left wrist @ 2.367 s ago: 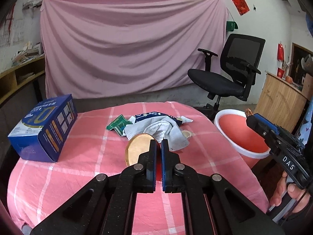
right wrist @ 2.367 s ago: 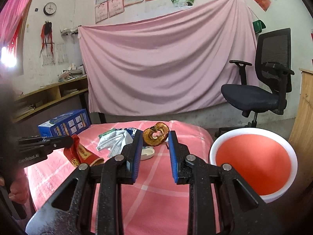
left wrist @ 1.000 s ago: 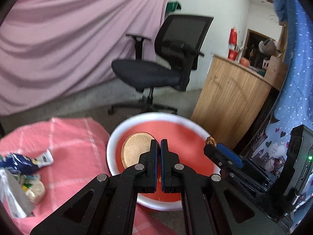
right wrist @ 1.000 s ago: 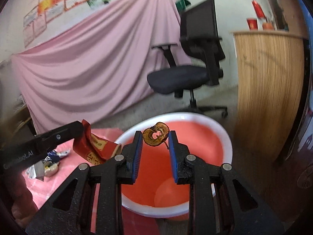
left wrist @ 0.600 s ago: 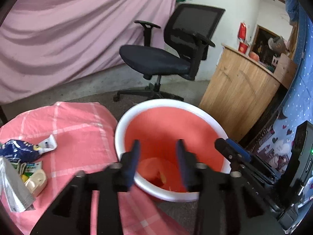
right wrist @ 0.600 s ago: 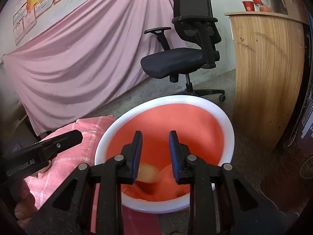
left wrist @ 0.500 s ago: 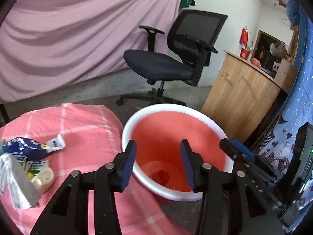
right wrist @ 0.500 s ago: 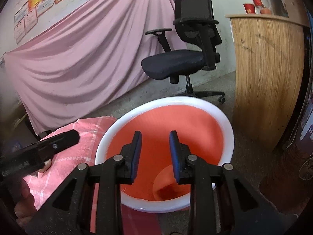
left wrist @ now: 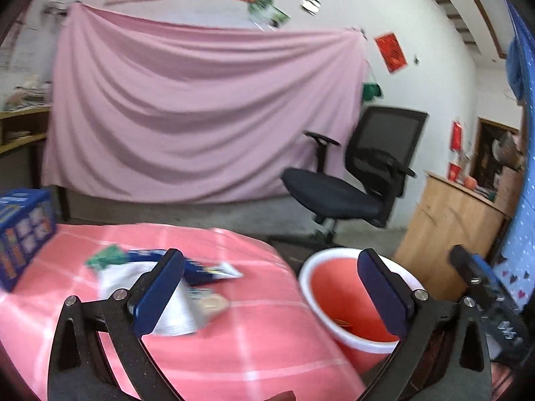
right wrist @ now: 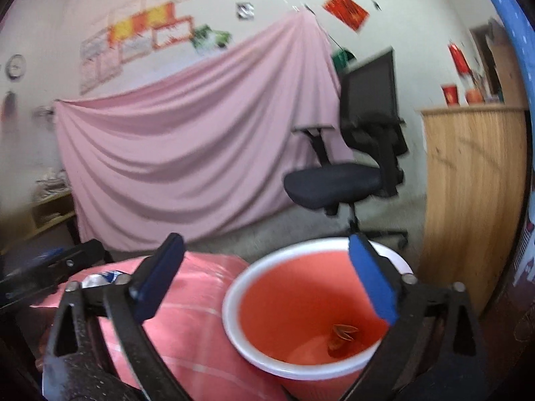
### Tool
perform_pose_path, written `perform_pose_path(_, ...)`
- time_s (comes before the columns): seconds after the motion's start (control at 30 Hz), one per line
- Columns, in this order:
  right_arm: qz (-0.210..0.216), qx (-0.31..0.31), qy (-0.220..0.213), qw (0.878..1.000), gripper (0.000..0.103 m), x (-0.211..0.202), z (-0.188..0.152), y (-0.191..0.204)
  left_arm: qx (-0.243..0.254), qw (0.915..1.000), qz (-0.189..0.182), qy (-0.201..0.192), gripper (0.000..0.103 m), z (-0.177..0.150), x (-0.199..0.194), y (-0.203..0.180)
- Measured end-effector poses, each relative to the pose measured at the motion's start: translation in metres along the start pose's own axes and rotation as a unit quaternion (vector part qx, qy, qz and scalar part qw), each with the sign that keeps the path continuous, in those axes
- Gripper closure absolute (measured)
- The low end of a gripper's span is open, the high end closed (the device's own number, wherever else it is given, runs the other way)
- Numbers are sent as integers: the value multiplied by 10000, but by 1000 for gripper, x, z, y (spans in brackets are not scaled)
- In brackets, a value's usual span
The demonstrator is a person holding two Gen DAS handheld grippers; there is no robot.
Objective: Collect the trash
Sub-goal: 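Return both tools to the table toward the grey mask and earbud case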
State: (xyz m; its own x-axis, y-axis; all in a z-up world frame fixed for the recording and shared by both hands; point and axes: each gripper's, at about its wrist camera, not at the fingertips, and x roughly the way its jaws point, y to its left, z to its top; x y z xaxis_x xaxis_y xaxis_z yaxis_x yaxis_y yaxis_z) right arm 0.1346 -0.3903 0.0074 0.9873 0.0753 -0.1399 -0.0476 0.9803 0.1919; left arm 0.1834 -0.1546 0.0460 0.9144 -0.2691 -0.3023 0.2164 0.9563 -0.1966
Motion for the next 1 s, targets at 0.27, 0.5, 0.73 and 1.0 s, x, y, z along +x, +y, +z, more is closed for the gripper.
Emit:
perform_pose_path(0.27, 531, -395, -555, 9963, 0, -28, 3, 53, 128, 9940, 901, -611, 2, -18, -61, 40)
perform_pose_path(0.5, 810, -719, -535, 9927, 0, -27, -3, 92, 230, 9882, 1305, -773, 1, -34, -83, 67)
perform_pose_path(0.73, 907, -1157, -122, 9891, 0, -3, -13, 122, 273, 9875, 1469, -496, 1, -34, -76, 97)
perform_pose_path(1.0, 952, -1391, 1003, 9806, 0, 50, -24, 135, 69, 9876, 1449, 606, 2, -33, -28, 128)
